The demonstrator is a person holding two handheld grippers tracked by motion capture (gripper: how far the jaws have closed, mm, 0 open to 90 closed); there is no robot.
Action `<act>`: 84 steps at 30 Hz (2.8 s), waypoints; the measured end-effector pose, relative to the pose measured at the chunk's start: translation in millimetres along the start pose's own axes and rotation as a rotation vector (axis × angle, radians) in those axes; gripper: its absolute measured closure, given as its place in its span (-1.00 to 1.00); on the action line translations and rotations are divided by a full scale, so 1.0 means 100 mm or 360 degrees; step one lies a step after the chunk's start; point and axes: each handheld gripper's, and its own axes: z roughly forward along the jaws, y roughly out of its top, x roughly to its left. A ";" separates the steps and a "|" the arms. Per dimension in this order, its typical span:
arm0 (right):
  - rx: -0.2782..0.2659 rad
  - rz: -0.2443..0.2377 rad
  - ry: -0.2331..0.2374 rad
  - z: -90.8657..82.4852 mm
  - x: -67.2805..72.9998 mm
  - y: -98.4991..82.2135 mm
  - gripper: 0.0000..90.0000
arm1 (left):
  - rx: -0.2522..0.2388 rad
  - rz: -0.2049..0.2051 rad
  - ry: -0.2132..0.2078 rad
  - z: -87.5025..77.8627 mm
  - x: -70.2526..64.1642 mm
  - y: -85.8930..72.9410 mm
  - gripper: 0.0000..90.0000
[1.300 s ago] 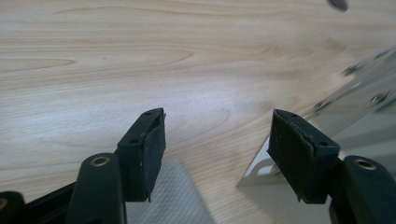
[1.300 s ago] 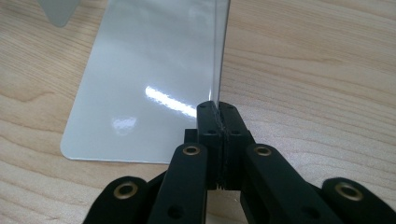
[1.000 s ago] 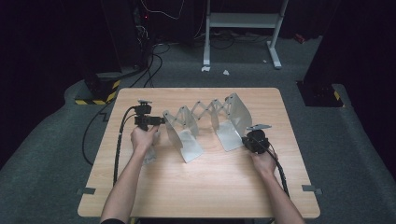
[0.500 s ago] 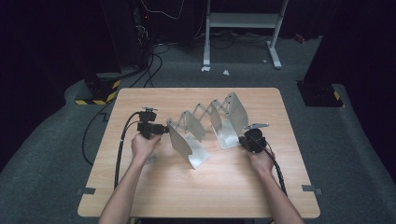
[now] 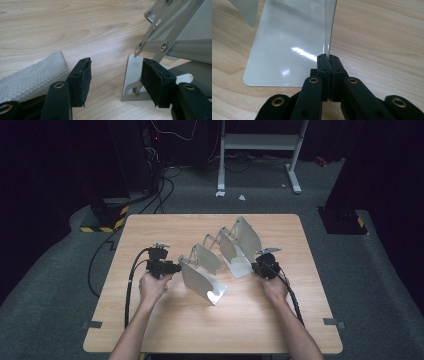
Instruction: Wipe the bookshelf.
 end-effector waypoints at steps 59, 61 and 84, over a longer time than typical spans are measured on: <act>-0.0052 -0.0174 0.0191 -0.09 0.78 0.73 0.86 | -0.0168 0.0023 -0.0197 -0.28 -0.27 -0.33 0.00; -0.0053 -0.0192 0.0185 -0.08 0.82 0.74 0.86 | -0.0167 0.0021 -0.0197 -0.29 -0.28 -0.34 0.00; -0.0007 0.0068 -0.0055 -0.13 0.23 -0.01 0.93 | -0.0174 -0.0069 -0.0155 -0.14 -0.09 -0.31 -0.22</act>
